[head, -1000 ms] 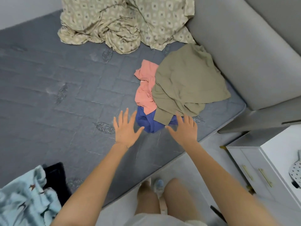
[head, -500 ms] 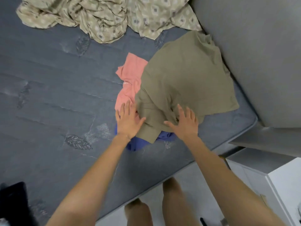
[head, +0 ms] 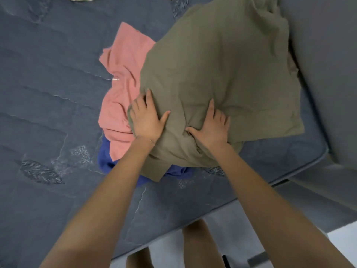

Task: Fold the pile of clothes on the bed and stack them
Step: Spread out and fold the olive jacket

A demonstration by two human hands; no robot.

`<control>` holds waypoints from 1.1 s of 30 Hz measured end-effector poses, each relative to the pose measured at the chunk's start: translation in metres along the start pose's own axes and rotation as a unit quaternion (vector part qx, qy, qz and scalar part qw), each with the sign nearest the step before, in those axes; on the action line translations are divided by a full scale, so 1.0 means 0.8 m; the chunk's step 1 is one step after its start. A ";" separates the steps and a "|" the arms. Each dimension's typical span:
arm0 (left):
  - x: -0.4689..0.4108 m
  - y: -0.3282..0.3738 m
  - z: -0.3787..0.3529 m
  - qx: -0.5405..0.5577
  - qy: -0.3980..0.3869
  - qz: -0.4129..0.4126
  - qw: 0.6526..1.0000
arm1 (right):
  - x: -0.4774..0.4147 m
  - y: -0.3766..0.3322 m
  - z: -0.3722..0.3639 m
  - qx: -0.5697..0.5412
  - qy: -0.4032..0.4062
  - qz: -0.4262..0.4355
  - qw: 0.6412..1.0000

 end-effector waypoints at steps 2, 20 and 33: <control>-0.005 0.002 0.004 -0.035 0.018 0.003 0.999 | -0.009 0.002 -0.003 0.027 0.017 -0.003 1.000; 0.124 0.000 0.205 0.402 0.133 -0.085 0.902 | 0.182 -0.116 0.137 -0.281 0.175 0.162 0.930; 0.375 -0.163 0.490 0.294 0.230 -0.180 0.910 | 0.461 -0.371 0.168 -0.279 0.240 0.255 0.894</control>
Point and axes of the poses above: each hand's wrist, its own x-axis away from the middle knuckle, its own z-axis out of the back of the hand, y = z × x, the point moved 9 cm from there along -x, towards the middle knuckle, and after that the axes turned 11 degrees about -y, right-handed, at the moved point
